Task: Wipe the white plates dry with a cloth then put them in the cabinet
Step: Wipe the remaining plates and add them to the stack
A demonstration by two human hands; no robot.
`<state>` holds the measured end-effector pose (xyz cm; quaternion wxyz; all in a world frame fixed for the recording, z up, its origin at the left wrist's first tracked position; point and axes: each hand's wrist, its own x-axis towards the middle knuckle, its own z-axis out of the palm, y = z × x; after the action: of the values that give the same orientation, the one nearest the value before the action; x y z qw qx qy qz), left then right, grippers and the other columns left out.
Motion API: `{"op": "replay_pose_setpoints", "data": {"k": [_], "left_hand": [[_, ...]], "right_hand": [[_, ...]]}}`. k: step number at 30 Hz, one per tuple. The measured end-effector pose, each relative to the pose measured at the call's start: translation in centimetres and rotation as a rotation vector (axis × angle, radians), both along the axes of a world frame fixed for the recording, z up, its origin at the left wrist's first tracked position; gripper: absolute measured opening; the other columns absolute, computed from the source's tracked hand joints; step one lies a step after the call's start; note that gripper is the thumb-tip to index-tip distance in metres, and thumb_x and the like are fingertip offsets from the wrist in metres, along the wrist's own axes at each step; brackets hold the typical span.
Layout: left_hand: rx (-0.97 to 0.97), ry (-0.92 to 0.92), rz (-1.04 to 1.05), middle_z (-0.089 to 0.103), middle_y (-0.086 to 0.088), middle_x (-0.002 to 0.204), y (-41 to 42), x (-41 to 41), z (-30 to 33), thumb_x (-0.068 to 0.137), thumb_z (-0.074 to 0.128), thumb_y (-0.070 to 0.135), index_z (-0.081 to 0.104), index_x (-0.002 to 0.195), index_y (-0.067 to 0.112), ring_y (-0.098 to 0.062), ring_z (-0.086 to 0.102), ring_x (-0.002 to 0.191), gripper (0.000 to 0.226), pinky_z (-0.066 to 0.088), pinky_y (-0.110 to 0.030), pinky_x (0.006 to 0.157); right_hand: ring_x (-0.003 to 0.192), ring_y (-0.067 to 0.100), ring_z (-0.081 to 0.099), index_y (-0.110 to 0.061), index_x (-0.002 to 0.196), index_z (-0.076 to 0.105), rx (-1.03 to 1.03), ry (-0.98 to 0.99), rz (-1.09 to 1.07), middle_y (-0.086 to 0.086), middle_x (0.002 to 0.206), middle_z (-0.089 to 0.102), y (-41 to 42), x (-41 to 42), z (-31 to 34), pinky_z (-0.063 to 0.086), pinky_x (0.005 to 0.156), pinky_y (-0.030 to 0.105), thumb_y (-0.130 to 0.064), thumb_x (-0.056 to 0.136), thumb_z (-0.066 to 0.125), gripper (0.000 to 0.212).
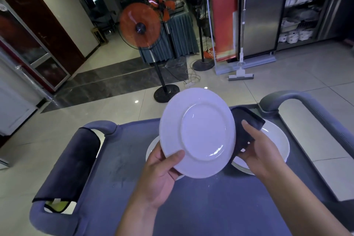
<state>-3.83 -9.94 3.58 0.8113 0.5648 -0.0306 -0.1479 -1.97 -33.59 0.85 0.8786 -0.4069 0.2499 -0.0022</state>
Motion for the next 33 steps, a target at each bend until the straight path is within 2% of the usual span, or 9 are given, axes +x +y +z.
{"op": "replay_pose_setpoints", "data": {"k": [4, 8, 11, 13, 18, 22, 25, 29, 33], "left_hand": [[0.135, -0.093, 0.013, 0.071, -0.008, 0.125, -0.1, -0.4, 0.1, 0.075, 0.078, 0.023, 0.072, 0.120, 0.024, -0.025, 0.066, 0.115, 0.045, 0.052, -0.045, 0.094], [0.322, -0.229, -0.082, 0.074, -0.001, 0.119, -1.1, -0.9, 0.8, 0.083, 0.074, 0.021, 0.075, 0.113, 0.032, -0.019, 0.067, 0.114, 0.032, 0.054, -0.033, 0.094], [0.407, -0.252, -0.129, 0.075, 0.005, 0.115, -1.6, -1.1, 1.7, 0.088, 0.069, 0.011, 0.075, 0.111, 0.038, -0.014, 0.068, 0.110, 0.036, 0.054, -0.030, 0.093], [0.418, -0.253, -0.104, 0.075, 0.001, 0.118, -1.8, -1.0, 2.0, 0.087, 0.067, 0.010, 0.074, 0.112, 0.037, -0.019, 0.068, 0.113, 0.038, 0.054, -0.036, 0.097], [0.504, -0.277, 0.011, 0.073, -0.009, 0.113, -2.9, -0.8, 2.3, 0.087, 0.066, 0.016, 0.071, 0.106, 0.034, -0.034, 0.064, 0.112, 0.027, 0.051, -0.049, 0.100], [0.530, -0.274, 0.067, 0.076, -0.004, 0.106, -3.3, -0.7, 2.3, 0.097, 0.067, 0.014, 0.072, 0.106, 0.035, -0.027, 0.069, 0.108, 0.023, 0.050, -0.057, 0.100], [0.448, -0.268, 0.040, 0.075, -0.003, 0.115, -3.3, -0.7, 2.2, 0.096, 0.067, 0.010, 0.069, 0.119, 0.030, -0.027, 0.067, 0.116, 0.030, 0.052, -0.059, 0.102], [0.077, -0.115, 0.039, 0.074, -0.010, 0.116, -3.0, -1.0, 1.7, 0.068, 0.064, 0.004, 0.075, 0.117, 0.021, -0.030, 0.069, 0.112, 0.053, 0.058, -0.038, 0.089], [-0.232, 0.039, 0.062, 0.062, -0.025, 0.132, -2.2, -0.9, 1.3, 0.069, 0.070, 0.031, 0.067, 0.130, 0.004, -0.048, 0.055, 0.129, 0.066, 0.036, -0.066, 0.113]], "right_hand": [[0.085, 0.023, 0.067, -0.022, 0.107, 0.069, -0.185, -0.057, -0.028, -0.005, 0.082, 0.077, 0.0, 0.1, 2.1, 0.056, 0.082, 0.047, -0.031, 0.101, 0.059, 0.015], [0.069, 0.026, 0.049, -0.014, 0.091, 0.067, -0.357, -0.100, 0.063, 0.008, 0.075, 0.058, 1.5, 0.6, 4.3, 0.039, 0.073, 0.037, -0.036, 0.101, 0.057, 0.026], [0.054, 0.014, 0.041, -0.026, 0.062, 0.058, -0.472, -0.172, 0.083, -0.010, 0.053, 0.048, 2.7, 1.0, 5.7, 0.034, 0.058, 0.026, -0.033, 0.102, 0.056, 0.041], [0.054, 0.012, 0.034, -0.021, 0.062, 0.049, -0.549, -0.266, 0.110, -0.013, 0.054, 0.038, 3.3, 1.1, 6.4, 0.025, 0.057, 0.028, -0.031, 0.101, 0.055, 0.040], [0.063, 0.009, 0.042, -0.017, 0.078, 0.057, -0.587, -0.470, 0.156, 0.000, 0.076, 0.044, 5.7, -0.6, 7.8, 0.031, 0.063, 0.028, -0.029, 0.097, 0.056, 0.023], [0.111, 0.006, 0.061, -0.027, 0.108, 0.070, -0.600, -0.586, 0.283, -0.011, 0.127, 0.061, 6.9, -2.6, 8.5, 0.047, 0.093, 0.032, -0.034, 0.089, 0.054, 0.026], [0.109, 0.021, 0.061, -0.011, 0.103, 0.068, -0.610, -0.639, 0.381, -0.007, 0.126, 0.058, 6.6, -3.7, 8.2, 0.051, 0.094, 0.047, -0.030, 0.090, 0.055, 0.026], [0.143, 0.002, 0.037, -0.037, 0.121, 0.071, -0.784, -0.723, 0.452, -0.025, 0.150, 0.044, 5.9, -4.1, 6.0, 0.043, 0.109, 0.042, -0.028, 0.095, 0.062, 0.028], [0.147, -0.006, 0.021, -0.055, 0.131, 0.058, -0.965, -0.799, 0.545, -0.027, 0.161, 0.024, 3.7, -4.2, 3.7, 0.030, 0.117, 0.032, -0.034, 0.092, 0.061, 0.044]]}}
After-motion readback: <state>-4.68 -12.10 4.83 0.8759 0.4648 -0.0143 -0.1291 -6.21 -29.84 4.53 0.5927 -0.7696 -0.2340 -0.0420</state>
